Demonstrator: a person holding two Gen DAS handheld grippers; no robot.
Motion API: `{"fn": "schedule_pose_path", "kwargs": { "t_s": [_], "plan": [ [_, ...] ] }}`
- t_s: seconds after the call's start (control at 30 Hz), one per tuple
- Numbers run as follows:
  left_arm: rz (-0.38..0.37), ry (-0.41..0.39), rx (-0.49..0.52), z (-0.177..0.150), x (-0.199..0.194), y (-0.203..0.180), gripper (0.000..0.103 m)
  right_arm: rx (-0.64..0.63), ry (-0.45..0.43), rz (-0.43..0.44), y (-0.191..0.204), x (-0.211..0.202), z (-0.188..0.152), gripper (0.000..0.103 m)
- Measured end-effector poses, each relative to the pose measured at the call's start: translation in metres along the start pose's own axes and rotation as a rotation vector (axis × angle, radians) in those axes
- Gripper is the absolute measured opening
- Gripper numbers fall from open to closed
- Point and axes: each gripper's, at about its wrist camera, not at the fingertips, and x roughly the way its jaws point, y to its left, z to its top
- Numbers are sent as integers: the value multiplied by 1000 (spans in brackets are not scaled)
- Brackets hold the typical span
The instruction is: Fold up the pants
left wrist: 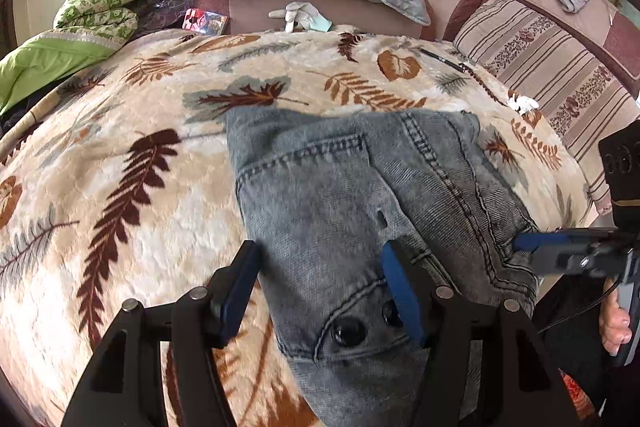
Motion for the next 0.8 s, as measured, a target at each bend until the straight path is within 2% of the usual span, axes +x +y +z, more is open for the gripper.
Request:
{"fn": "schedule_pose_path", "kwargs": {
  "t_s": [0.03, 0.07, 0.1, 0.2, 0.3, 0.37, 0.47, 0.6, 0.67, 0.73, 0.8],
  "plan": [
    [11, 8, 14, -6, 1, -4, 65, 7, 77, -44, -2, 15, -7, 55],
    [20, 6, 29, -8, -1, -6, 65, -6, 102, -72, -2, 23, -14, 56],
    [22, 1, 40, -9, -3, -8, 65, -38, 74, -88, 4, 20, -17, 55],
    [-6, -10, 24, -4, -9, -1, 66, -44, 115, -78, 11, 12, -11, 55],
    [-4, -42, -41, 4, -16, 12, 66, -13, 24, -45, 7, -11, 6, 55],
    [-25, -57, -83, 10, -20, 22, 66, 4, -47, -70, 1, -25, 19, 55],
    [-58, -45, -153, 15, -18, 35, 73, 5, -96, -114, -5, -36, 41, 56],
    [-94, 13, -211, 15, -6, 42, 73, 26, -130, -79, -14, -34, 59, 59],
    [-115, 32, -213, 14, -2, 41, 73, 61, -115, -62, -25, -27, 58, 59],
    [-115, 37, -197, 14, 1, 37, 74, 114, -90, -77, -36, -18, 59, 59],
    [-92, 38, -188, 15, 3, 34, 74, 152, -88, -58, -44, -16, 60, 59]
  ]
}}
